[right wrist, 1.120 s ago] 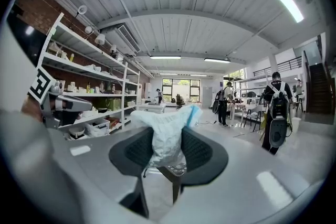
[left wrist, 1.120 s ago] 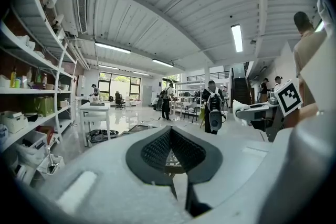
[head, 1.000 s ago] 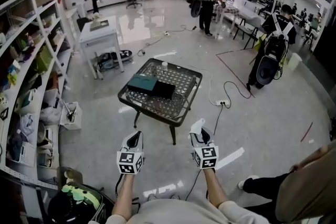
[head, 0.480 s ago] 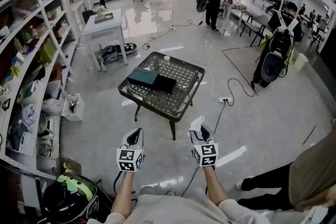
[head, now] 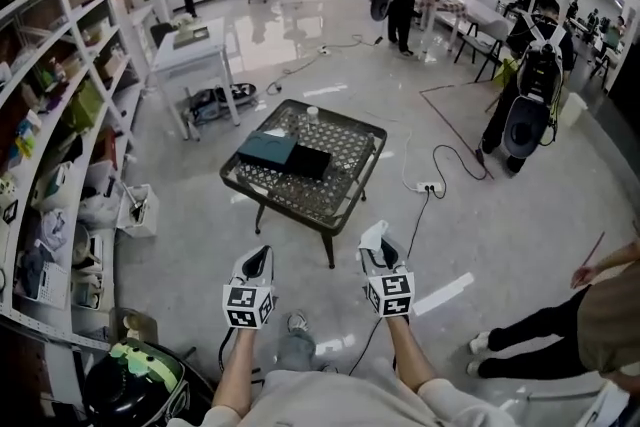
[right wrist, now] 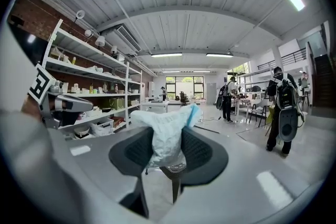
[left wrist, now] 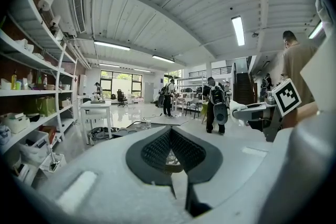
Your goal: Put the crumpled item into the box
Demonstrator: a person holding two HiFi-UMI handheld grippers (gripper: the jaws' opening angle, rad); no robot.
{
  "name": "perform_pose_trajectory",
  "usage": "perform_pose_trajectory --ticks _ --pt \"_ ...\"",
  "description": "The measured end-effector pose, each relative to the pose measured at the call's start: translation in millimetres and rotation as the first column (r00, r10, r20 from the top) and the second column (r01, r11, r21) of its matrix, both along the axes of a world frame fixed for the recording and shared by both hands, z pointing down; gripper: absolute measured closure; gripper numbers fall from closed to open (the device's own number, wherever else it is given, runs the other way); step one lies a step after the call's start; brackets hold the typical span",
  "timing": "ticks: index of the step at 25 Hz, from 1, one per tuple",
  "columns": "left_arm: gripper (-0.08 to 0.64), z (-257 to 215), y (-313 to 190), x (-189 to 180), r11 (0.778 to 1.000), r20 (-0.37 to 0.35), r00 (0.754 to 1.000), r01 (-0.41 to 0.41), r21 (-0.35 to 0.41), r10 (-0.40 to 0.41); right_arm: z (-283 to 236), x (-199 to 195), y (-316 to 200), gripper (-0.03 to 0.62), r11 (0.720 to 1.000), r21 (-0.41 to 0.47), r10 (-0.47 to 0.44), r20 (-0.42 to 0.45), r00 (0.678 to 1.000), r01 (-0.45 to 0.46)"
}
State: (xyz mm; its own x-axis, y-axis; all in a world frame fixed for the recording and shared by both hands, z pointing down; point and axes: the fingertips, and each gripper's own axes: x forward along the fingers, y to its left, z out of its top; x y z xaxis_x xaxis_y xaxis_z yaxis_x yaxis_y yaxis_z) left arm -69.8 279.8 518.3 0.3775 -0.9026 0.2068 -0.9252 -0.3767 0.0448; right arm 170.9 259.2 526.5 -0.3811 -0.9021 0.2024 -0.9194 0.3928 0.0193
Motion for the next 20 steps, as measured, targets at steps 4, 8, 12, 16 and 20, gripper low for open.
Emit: perform_pose_trajectory --ticks 4,8,12,16,20 --pt "0.554 5.2 -21.4 5.8 1.000 -0.005 1.000 -0.016 -0.008 0.016 3.8 6.8 -17.9 0.446 1.000 -0.008 0.015 -0.002 1.000 -0.015" --pt "0.554 13.2 -52.1 7.6 1.000 -0.019 1.000 -0.025 -0.015 0.025 8.2 6.6 -45.7 0.446 1.000 -0.012 0.020 -0.012 1.000 -0.021" --pt "0.554 20.6 -91.1 5.5 0.999 -0.034 0.999 -0.041 -0.021 0.040 11.8 -0.4 -80.4 0.446 1.000 -0.018 0.025 -0.026 0.999 -0.025" --pt "0.554 19.0 -138.3 2.9 0.998 -0.050 0.997 -0.059 -0.021 0.058 8.2 -4.4 -123.0 0.446 0.999 -0.020 0.038 -0.037 0.999 -0.039" --pt "0.554 14.2 -188.3 -3.3 0.997 -0.058 0.995 -0.079 -0.019 0.077 1.2 -10.6 -168.0 0.446 0.998 -0.015 0.058 -0.039 0.998 -0.059"
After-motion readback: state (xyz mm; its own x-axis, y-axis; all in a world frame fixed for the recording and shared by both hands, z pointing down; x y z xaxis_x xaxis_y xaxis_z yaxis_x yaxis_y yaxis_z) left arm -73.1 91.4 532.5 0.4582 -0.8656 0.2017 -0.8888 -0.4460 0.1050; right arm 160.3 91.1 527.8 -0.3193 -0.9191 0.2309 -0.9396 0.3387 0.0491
